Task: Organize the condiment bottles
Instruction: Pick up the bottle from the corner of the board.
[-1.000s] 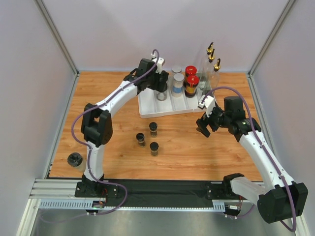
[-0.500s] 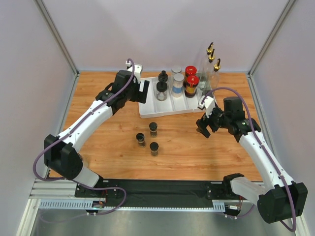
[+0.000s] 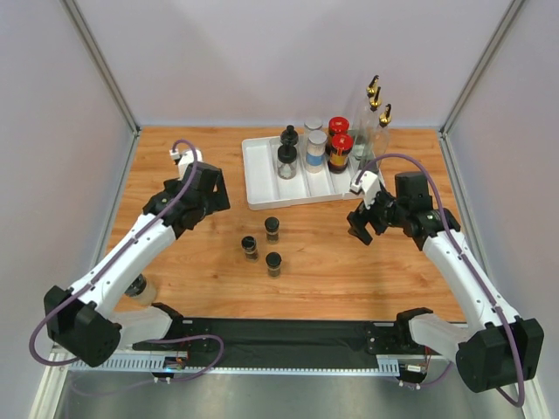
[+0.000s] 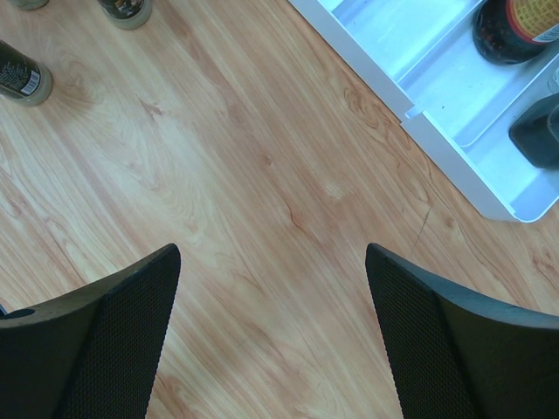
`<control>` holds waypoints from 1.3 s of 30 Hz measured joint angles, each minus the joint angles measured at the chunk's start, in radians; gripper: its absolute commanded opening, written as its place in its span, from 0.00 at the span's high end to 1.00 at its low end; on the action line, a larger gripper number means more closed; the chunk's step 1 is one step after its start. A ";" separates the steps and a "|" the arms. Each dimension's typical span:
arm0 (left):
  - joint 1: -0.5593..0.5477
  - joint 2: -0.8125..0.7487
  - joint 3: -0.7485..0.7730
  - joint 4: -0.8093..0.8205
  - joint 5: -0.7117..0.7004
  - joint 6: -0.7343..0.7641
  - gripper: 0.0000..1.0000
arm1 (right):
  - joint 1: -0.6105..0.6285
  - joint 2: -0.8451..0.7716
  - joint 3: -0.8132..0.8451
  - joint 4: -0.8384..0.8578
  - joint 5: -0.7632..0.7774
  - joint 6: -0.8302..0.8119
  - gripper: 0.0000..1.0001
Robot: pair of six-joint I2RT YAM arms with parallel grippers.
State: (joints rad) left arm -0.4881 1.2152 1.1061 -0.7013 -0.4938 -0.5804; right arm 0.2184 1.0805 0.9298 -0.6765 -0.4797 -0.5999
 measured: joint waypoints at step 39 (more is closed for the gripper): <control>0.106 -0.212 -0.204 -0.641 -0.246 -1.381 0.03 | 0.000 0.138 0.000 0.000 0.026 0.000 0.12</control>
State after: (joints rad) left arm -0.3824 1.0035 0.9024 -1.3426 -0.7399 -1.9617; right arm 0.2184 1.2190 0.9298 -0.6765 -0.4541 -0.5999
